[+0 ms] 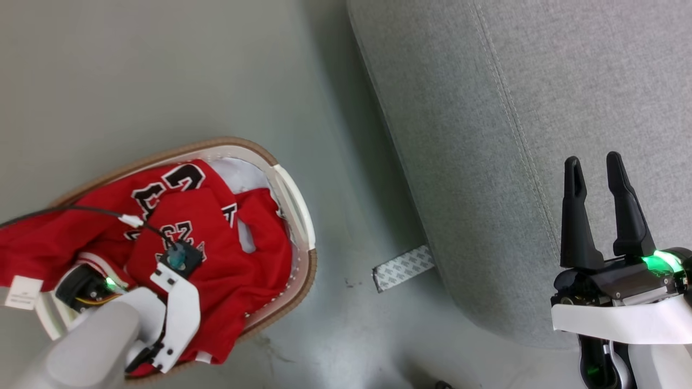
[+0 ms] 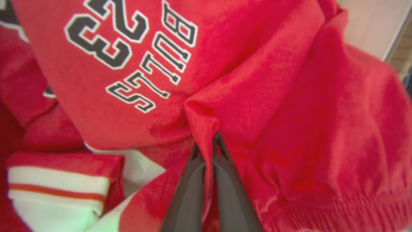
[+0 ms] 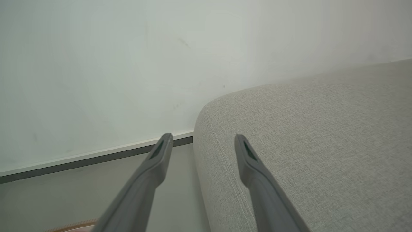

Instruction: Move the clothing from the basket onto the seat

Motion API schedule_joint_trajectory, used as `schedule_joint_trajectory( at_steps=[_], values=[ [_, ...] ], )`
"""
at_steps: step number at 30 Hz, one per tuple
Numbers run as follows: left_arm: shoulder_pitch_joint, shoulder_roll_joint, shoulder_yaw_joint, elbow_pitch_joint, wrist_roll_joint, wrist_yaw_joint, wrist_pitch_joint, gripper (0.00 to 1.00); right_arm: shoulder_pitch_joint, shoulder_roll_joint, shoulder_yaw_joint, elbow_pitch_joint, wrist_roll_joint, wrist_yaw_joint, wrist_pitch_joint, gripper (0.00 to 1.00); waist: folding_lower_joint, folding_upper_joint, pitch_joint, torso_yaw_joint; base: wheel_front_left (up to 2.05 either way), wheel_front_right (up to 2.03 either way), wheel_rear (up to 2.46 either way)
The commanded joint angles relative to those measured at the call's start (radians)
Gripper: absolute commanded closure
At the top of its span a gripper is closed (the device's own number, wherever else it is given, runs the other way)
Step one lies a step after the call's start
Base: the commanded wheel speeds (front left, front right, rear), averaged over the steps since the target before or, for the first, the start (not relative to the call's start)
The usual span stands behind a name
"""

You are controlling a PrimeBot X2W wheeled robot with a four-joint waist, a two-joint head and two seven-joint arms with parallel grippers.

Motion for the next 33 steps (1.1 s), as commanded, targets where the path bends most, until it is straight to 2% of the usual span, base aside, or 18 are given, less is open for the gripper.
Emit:
schedule_joint_trajectory(
  at_steps=[1, 8, 18, 26, 33],
  values=[
    [-0.01, -0.006, -0.01, 0.007, -0.005, 0.002, -0.014, 1.0, -0.011, 0.0, -0.005, 0.006, -0.009, -0.002, -0.002, 0.0, -0.0001, 0.0, -0.017, 0.013, 0.0, 0.0, 0.0],
    [0.008, -0.052, -0.039, 0.016, -0.054, 0.002, -0.134, 1.0, -0.007, 0.0, -0.025, 0.027, -0.057, -0.002, -0.002, 0.0, -0.0001, 0.0, -0.123, 0.064, 0.0, 0.0, 0.0],
    [0.076, -0.18, -0.035, 0.028, -0.163, 0.002, -0.336, 1.0, 0.038, -0.001, -0.063, 0.083, -0.175, -0.002, -0.002, 0.0, -0.0001, 0.0, -0.384, 0.194, 0.0, 0.0, 0.0],
    [0.125, -0.225, -0.005, -0.066, -0.216, 0.01, -0.471, 1.0, 0.085, -0.001, -0.084, 0.128, -0.225, -0.002, -0.002, 0.0, -0.0001, 0.0, -0.558, 0.288, 0.0, 0.0, 0.0],
    [0.141, -0.246, 0.023, -0.188, -0.244, 0.043, -0.504, 1.0, 0.144, -0.001, -0.092, 0.147, -0.217, -0.002, -0.002, 0.0, -0.0001, 0.0, -0.655, 0.351, 0.0, 0.0, 0.0]
  ],
)
